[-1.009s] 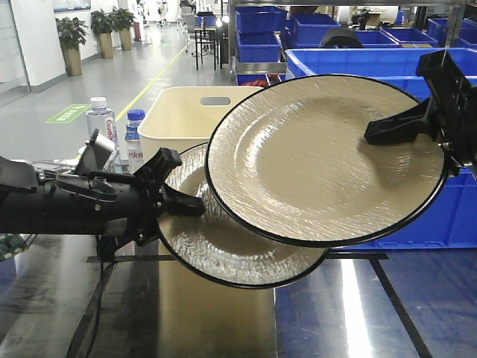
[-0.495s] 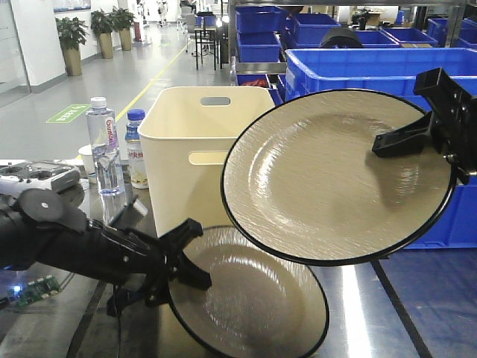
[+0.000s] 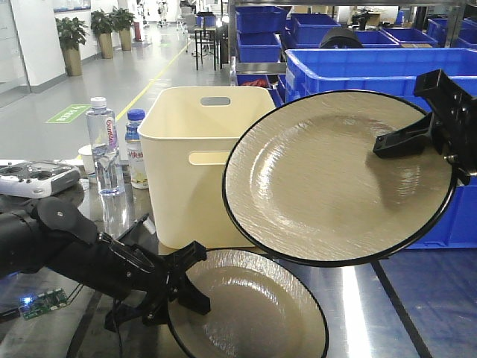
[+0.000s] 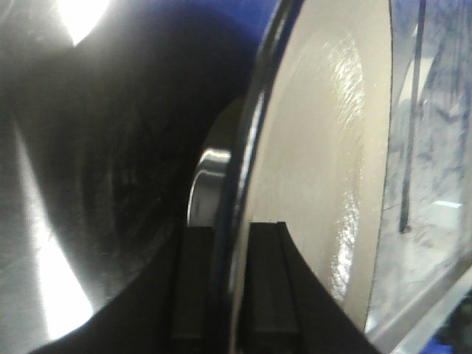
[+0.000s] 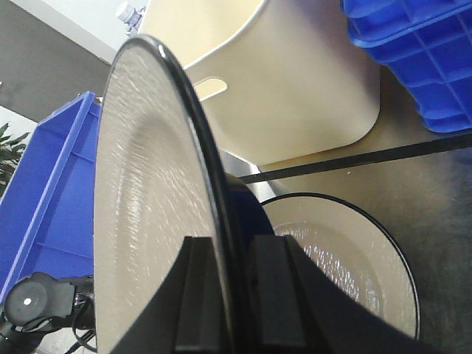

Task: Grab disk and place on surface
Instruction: 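Lower the left gripper's plate onto the counter and open it, then lower the right gripper's plate onto the first plate and release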

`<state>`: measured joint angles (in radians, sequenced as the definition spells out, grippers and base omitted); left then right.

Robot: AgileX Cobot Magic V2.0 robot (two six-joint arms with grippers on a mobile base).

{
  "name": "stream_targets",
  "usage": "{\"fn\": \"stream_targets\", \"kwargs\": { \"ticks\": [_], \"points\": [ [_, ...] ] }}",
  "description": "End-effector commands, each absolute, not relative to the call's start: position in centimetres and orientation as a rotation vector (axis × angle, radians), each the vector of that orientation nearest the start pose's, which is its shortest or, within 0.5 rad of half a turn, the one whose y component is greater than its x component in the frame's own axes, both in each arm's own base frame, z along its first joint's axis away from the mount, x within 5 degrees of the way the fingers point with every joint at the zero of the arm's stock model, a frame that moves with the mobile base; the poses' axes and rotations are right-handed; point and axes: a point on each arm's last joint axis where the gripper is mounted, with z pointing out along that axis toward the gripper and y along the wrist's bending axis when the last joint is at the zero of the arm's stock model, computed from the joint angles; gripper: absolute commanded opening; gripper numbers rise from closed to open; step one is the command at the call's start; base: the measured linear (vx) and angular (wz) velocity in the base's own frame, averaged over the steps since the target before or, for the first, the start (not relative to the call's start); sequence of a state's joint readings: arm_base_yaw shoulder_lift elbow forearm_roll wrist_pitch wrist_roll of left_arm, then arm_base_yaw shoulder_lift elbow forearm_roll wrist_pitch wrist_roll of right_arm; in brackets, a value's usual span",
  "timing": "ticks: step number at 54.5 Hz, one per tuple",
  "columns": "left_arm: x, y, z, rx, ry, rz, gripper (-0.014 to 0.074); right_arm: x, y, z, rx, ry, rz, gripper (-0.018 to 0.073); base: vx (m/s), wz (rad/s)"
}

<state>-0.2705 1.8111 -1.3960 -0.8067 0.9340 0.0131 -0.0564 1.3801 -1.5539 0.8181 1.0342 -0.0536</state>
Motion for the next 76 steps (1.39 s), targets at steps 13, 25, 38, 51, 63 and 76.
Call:
{"fn": "stream_targets", "kwargs": {
  "ticks": [13, 25, 38, 51, 63, 76],
  "points": [
    [34.7, -13.7, 28.3, 0.104, 2.729, -0.76, 0.0533, 27.4, 3.8, 48.0, 0.154, 2.02, 0.922, -0.0005, 0.0, 0.0],
    [33.3, -12.2, 32.6, 0.181, 2.563, -0.6, 0.0568, 27.4, 3.5, 47.7, 0.143, 2.045, 0.854, -0.0005, 0.0, 0.0],
    [29.1, -10.5, 39.7, 0.21, 2.289, -0.549, 0.0568, 28.1, 3.3, 46.5, 0.144, 2.104, 0.81, -0.0005, 0.0, 0.0],
    [25.4, -9.2, 44.3, 0.203, 2.077, -0.542, 0.0568, 32.0, 4.5, 42.0, 0.183, 2.249, 0.93, -0.0005, 0.0, 0.0],
    [24.3, -8.8, 45.0, 0.225, 2.061, -0.501, 0.0568, 34.9, 10.0, 39.0, 0.046, 2.249, 0.981, -0.0005, 0.0, 0.0],
    [24.1, -8.6, 44.9, 0.24, 2.078, -0.471, 0.0568, 36.1, 14.2, 36.6, -0.007, 2.278, 1.002, -0.0005, 0.0, 0.0]
  ]
}}
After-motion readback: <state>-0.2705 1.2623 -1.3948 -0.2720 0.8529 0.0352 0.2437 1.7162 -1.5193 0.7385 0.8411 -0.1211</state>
